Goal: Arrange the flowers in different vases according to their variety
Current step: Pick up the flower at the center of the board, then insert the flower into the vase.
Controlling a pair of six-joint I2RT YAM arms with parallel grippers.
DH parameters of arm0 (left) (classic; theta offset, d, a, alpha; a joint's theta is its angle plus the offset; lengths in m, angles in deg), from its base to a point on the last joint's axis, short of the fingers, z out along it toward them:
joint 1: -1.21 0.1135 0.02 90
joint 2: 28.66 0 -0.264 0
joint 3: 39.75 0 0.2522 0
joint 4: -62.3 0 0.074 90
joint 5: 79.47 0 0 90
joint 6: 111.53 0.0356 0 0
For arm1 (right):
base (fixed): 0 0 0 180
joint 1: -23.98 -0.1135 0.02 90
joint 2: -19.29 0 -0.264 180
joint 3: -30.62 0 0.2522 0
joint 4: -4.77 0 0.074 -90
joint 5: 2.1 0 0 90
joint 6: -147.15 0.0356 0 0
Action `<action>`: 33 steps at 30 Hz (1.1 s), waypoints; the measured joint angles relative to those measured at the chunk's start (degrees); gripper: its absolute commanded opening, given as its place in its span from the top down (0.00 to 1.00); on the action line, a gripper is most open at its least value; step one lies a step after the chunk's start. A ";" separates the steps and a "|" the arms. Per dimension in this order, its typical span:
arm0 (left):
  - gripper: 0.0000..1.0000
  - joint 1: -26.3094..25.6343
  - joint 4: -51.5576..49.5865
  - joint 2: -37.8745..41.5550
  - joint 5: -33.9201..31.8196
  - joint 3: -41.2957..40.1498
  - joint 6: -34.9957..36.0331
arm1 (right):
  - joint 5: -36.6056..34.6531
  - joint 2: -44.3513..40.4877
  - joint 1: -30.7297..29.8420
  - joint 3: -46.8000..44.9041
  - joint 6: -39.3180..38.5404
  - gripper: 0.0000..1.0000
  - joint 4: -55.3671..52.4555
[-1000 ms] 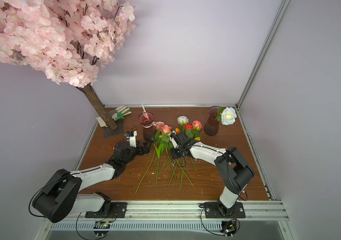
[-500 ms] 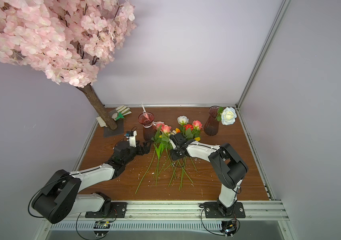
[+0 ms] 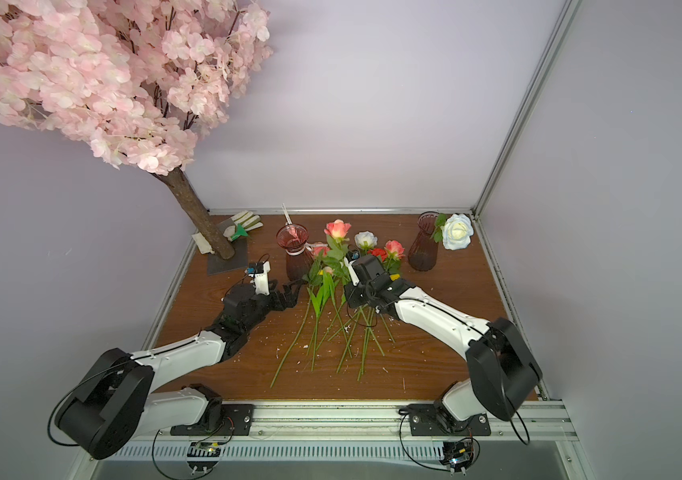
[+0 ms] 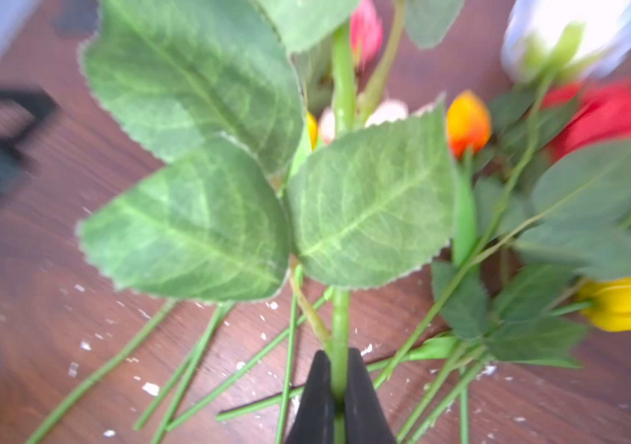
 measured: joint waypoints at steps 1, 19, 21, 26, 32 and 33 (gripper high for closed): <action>0.00 0.00 0.00 0.15 -0.04 -0.09 0.00 | -0.63 -1.46 0.17 -0.37 0.00 1.00 0.66; 0.00 0.00 0.22 1.38 -0.61 -0.37 0.04 | -5.57 -4.22 23.85 8.92 -3.56 1.00 13.46; 0.00 0.00 0.24 1.66 -0.83 -0.37 0.15 | -5.18 -2.99 25.99 10.86 -4.28 1.00 13.88; 0.00 0.00 0.33 1.68 -0.92 -0.37 0.20 | -5.95 -0.11 30.23 16.44 -6.03 1.00 14.38; 0.00 -0.02 0.33 1.70 -1.14 -0.37 0.39 | -8.15 3.17 33.94 22.14 -7.23 1.00 16.52; 0.00 -0.02 0.33 1.70 -1.20 -0.37 0.44 | -8.87 3.93 34.27 23.26 -7.63 1.00 17.03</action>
